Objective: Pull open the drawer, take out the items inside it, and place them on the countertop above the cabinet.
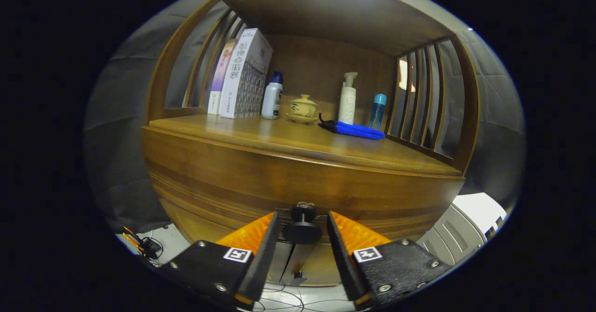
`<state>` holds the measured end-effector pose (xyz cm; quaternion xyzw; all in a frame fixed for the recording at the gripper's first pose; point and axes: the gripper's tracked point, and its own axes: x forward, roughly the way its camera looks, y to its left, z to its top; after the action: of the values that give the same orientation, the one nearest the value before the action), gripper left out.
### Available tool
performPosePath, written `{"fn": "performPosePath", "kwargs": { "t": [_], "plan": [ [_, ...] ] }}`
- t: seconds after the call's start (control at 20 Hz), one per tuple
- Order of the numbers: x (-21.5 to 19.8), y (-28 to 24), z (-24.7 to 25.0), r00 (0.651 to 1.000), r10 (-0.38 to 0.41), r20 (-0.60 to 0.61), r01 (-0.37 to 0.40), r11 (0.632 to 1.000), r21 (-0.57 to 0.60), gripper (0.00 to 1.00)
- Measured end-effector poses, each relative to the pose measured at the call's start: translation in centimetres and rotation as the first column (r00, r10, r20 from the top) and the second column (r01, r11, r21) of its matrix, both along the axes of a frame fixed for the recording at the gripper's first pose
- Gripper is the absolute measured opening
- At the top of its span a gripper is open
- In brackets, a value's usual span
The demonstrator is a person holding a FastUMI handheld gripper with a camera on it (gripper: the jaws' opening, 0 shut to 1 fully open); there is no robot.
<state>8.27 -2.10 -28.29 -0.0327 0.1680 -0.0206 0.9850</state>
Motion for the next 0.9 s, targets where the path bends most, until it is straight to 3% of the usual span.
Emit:
{"fn": "performPosePath", "kwargs": {
  "t": [0.1,0.45,0.9],
  "plan": [
    [0.0,0.1,0.2,1.0,-0.006,0.004,0.006,1.0,0.028,0.5],
    [0.0,0.0,-0.3,1.0,-0.014,-0.023,0.015,0.999,0.046,0.32],
    [-2.4,0.0,-0.4,0.998,-0.054,-0.026,0.055,0.998,0.023,0.32]
  ]
}}
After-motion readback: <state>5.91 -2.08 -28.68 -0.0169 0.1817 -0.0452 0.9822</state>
